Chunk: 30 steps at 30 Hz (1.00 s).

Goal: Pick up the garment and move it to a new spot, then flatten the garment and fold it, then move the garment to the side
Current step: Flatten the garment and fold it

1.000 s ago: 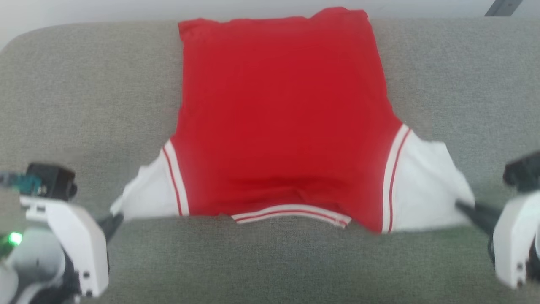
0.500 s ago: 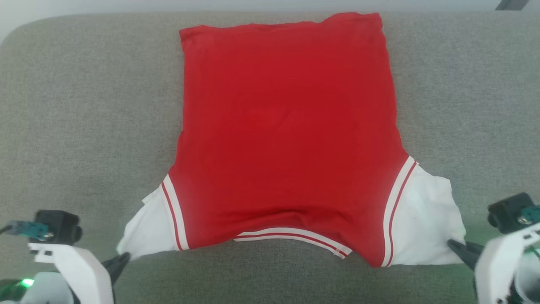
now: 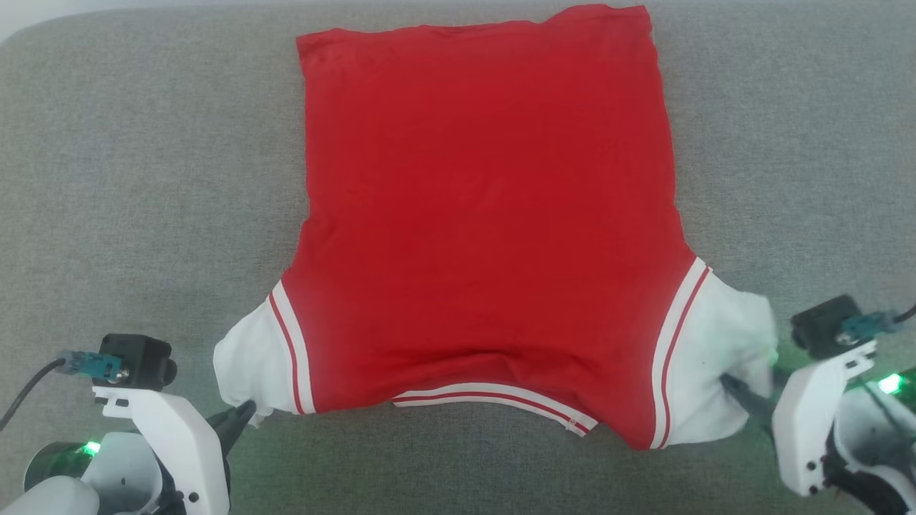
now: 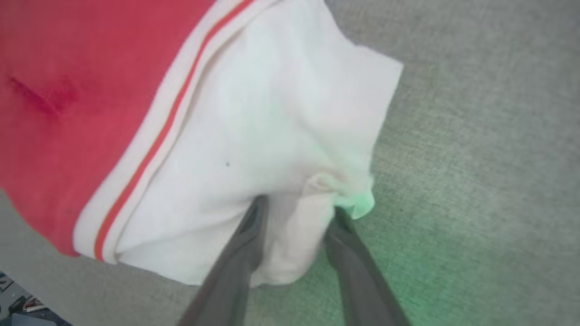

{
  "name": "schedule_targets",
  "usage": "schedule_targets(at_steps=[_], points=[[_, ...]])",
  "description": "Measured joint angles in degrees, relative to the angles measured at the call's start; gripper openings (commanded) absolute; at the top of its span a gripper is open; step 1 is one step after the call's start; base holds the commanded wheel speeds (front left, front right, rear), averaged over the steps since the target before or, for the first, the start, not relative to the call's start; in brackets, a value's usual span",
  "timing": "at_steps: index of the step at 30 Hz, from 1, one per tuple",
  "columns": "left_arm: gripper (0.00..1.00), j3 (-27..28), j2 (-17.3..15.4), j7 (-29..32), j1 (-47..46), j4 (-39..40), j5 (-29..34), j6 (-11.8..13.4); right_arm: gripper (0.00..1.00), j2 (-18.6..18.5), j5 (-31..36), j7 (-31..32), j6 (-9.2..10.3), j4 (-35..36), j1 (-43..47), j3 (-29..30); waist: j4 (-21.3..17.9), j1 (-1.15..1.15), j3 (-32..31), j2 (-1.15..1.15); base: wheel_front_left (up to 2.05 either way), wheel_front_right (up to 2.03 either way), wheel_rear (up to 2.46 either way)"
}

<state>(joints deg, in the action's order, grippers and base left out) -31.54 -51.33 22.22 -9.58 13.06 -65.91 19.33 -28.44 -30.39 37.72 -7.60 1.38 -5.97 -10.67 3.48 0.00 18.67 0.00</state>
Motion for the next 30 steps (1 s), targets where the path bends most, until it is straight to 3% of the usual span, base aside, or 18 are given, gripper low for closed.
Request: schedule_targets(at_steps=[8,14,24,30], points=[[0.00,-0.4,1.0,-0.8,0.0,-0.1,1.0,-0.2,1.00,-1.3,-1.7,1.5,0.10,10.5,-1.0,8.0,0.1,0.00,0.0,0.00,0.00,0.00,0.00],[0.00,-1.4,2.4,-1.1,-2.1,0.6,2.2,-1.0,1.00,0.6,2.3,-0.4,0.10,12.9,-10.4,12.0,1.6,0.00,1.8,0.00,0.00,0.00,0.00],[0.00,-5.0,8.2,-0.4,-9.8,-0.2,5.3,-4.5,1.00,-1.7,4.8,-1.8,0.11,-8.5,-36.4,8.6,8.5,0.00,7.4,0.00,0.00,0.00,0.00],[0.00,-7.6,12.7,-0.1,-14.5,-2.8,6.5,-7.4,1.00,-2.5,5.6,1.8,0.11,-24.2,-47.4,6.2,13.8,0.00,10.8,0.00,0.00,0.00,0.00]])
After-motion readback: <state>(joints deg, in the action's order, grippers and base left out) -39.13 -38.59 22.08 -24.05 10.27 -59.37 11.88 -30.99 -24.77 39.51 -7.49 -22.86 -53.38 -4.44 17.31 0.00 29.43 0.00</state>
